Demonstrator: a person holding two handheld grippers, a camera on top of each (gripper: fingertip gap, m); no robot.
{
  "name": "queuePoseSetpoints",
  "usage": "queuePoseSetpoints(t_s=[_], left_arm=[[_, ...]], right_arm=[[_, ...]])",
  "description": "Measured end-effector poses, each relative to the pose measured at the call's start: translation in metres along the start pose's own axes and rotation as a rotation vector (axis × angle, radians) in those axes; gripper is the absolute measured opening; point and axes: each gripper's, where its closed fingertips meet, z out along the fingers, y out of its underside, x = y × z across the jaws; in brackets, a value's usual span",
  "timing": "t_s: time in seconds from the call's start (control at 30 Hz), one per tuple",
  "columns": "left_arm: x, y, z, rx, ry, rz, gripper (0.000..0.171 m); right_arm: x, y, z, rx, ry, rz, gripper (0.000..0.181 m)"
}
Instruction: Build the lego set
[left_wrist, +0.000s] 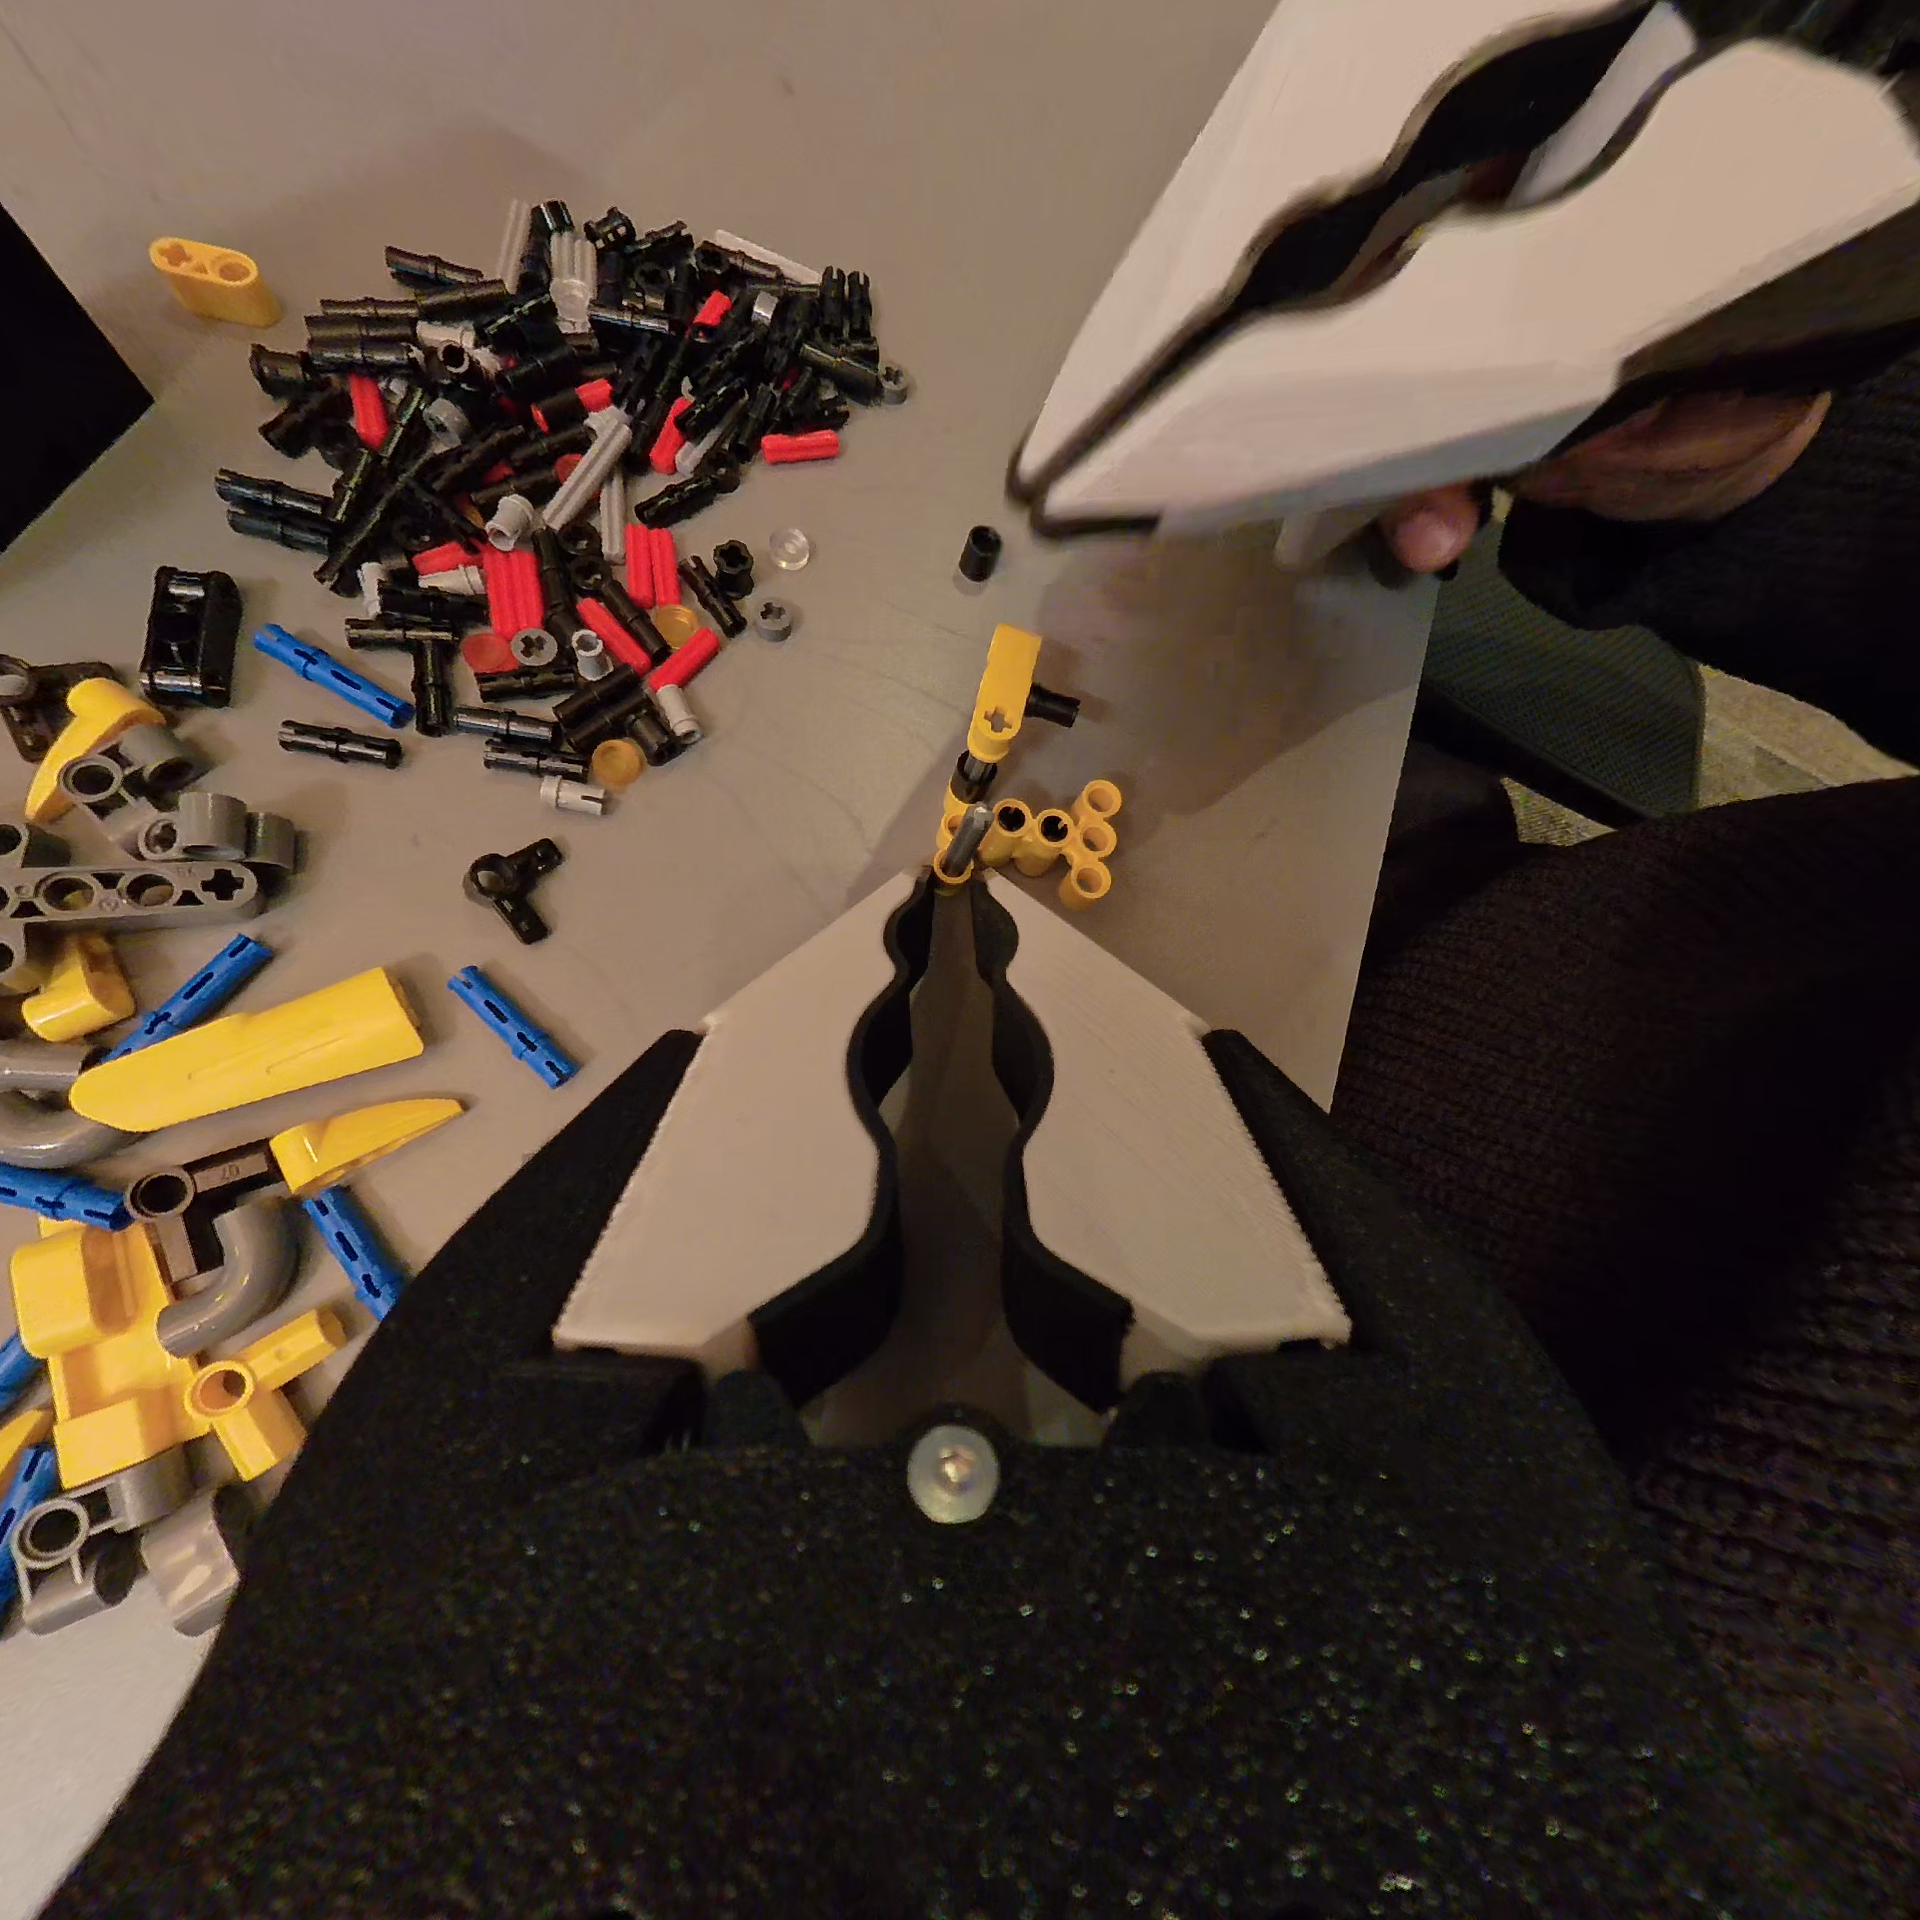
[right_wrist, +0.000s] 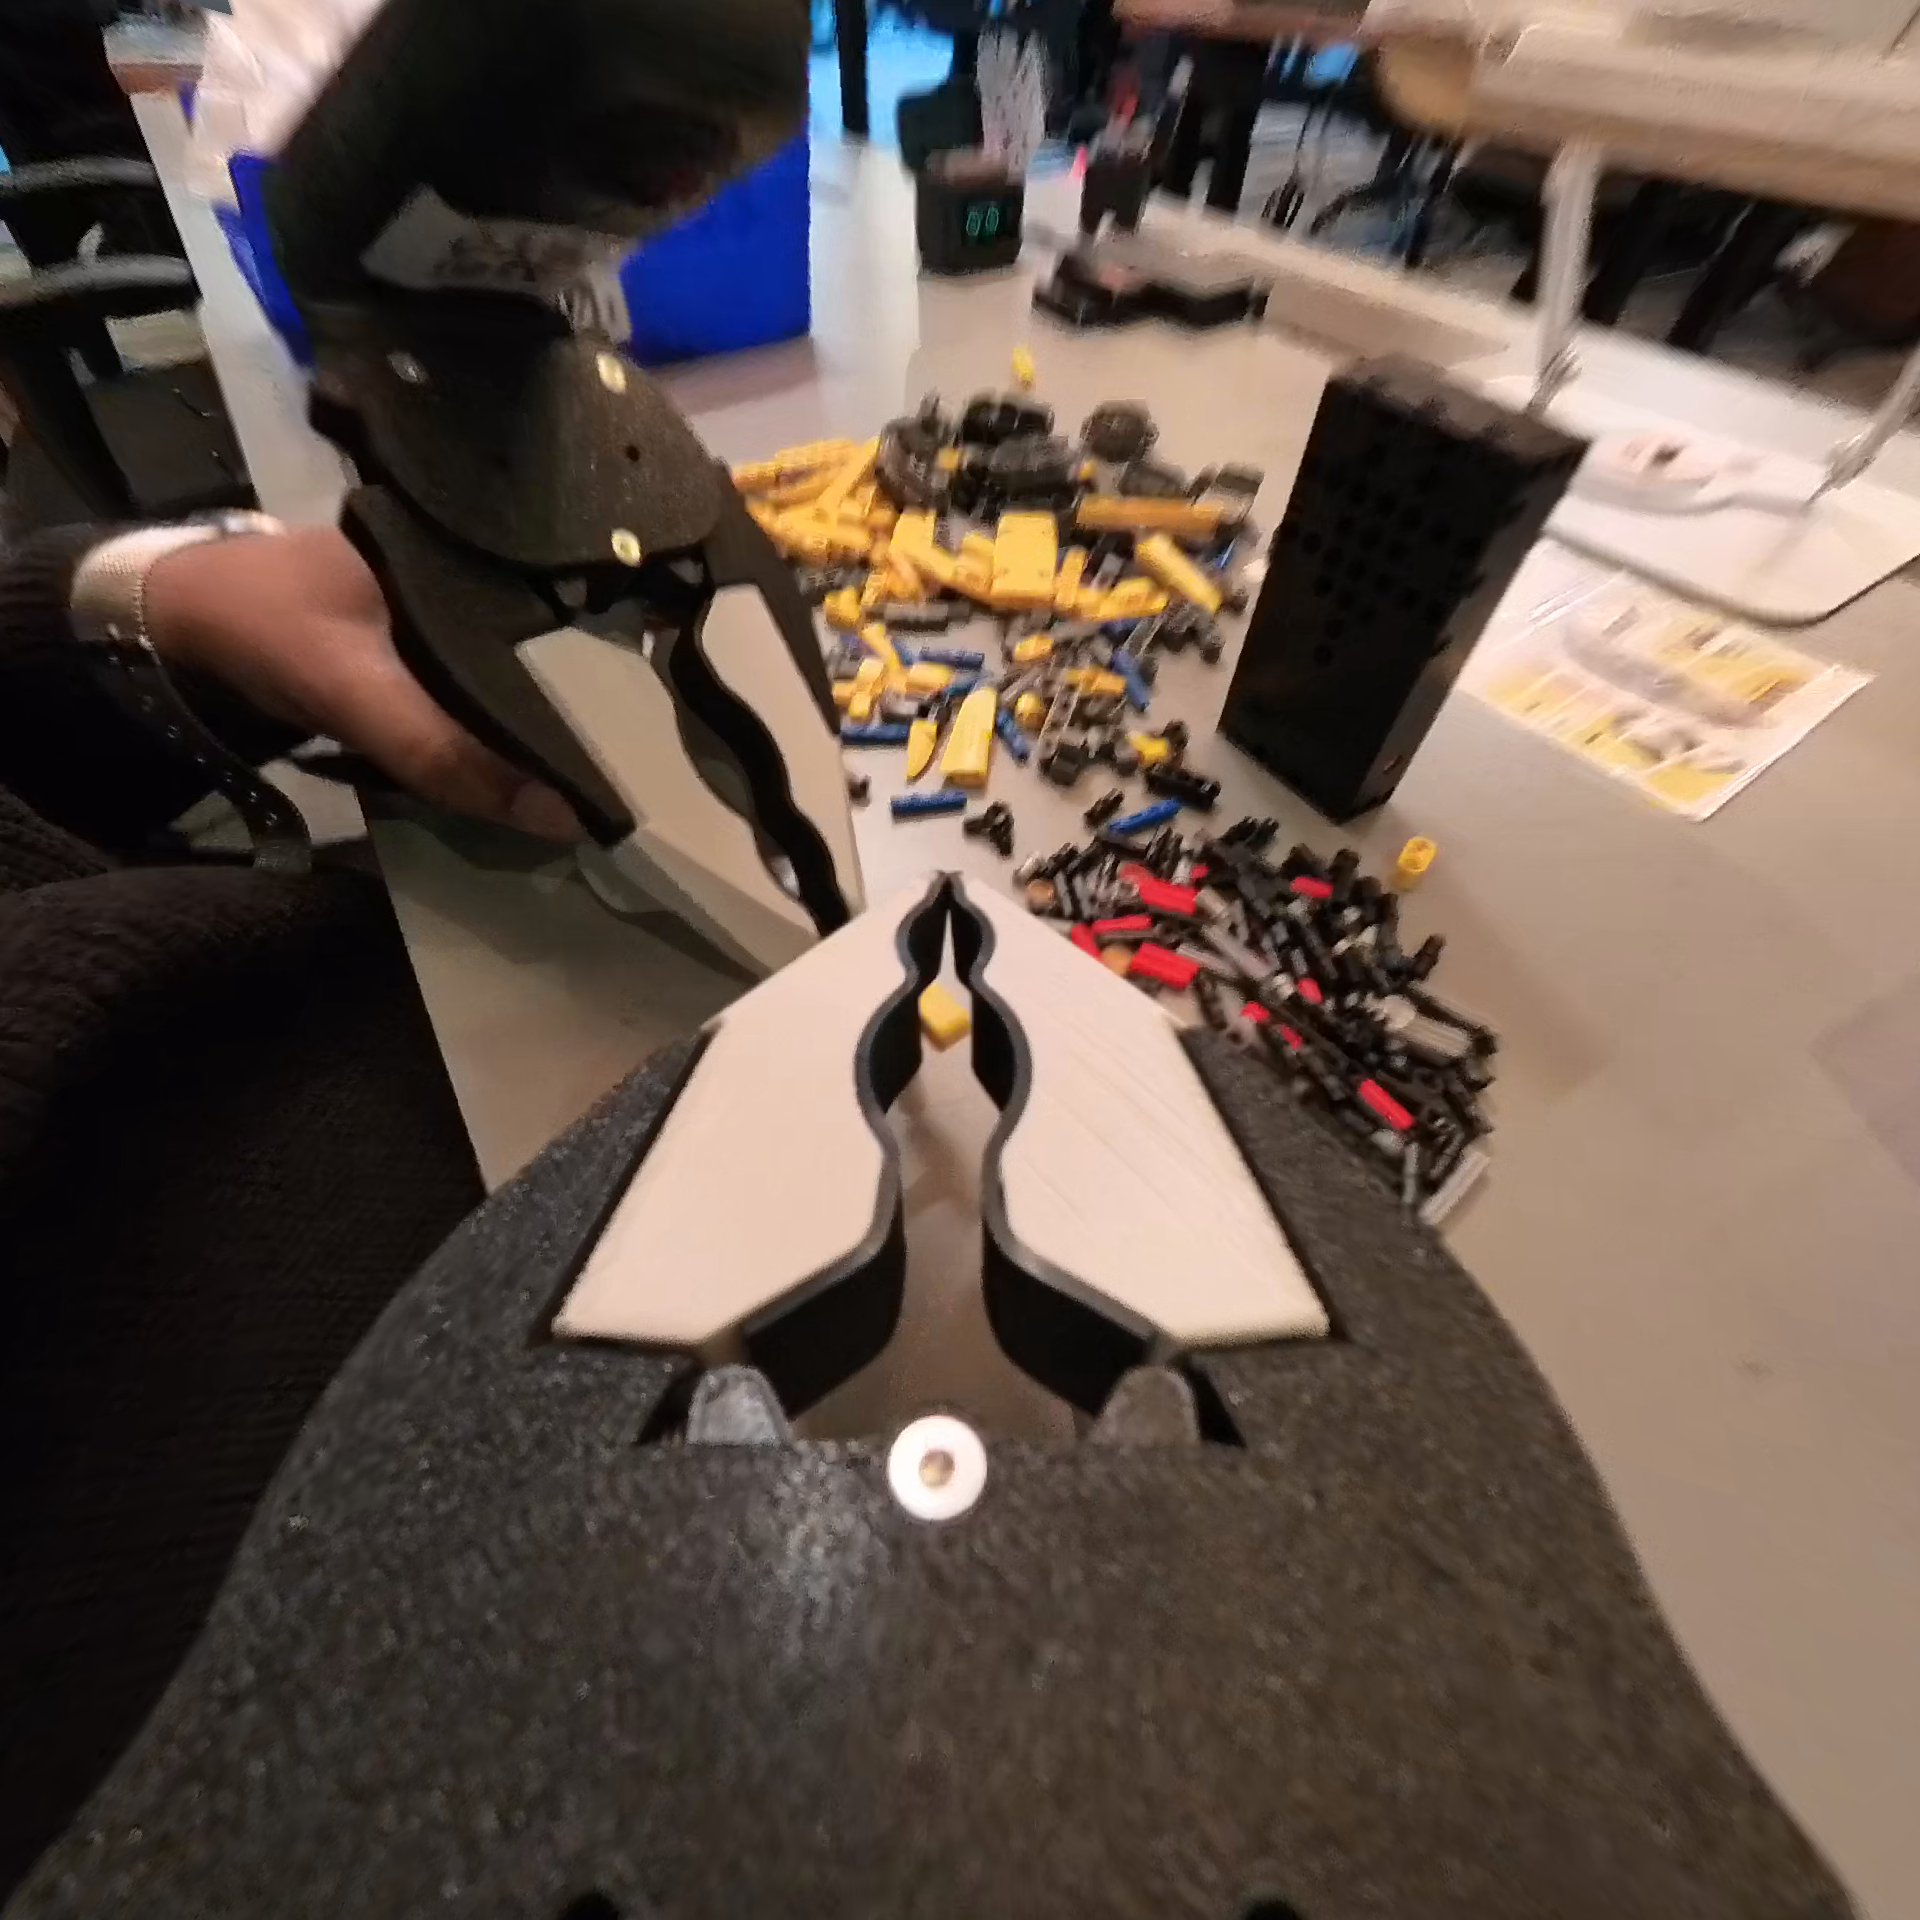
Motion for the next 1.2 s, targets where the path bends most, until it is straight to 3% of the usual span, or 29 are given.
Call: queuePoseSetpoints(t_s=[0.1, 0.23, 0.67, 1.2], left_arm=[[0.0, 0.0, 0.0, 0.0, -0.002, 0.003, 0.007], [0.0, 0.0, 0.0, 0.0, 0.001, -0.001, 0.007], [0.0, 0.0, 0.0, 0.001, 0.014, -0.014, 0.007], [0.0, 0.0, 0.0, 0.0, 0.007, -0.006, 0.007]], right_arm=[[0.009, -0.014, -0.009, 0.089, 0.041, 0.004, 0.0], [0.003, -0.003, -0.006, -0.03, -0.042, 0.074, 0.0], [-0.006, 0.02, 0.004, -0.211, -0.116, 0.101, 0.0], [-0.009, 0.031, 0.007, -0.276, -0.152, 0.062, 0.0]])
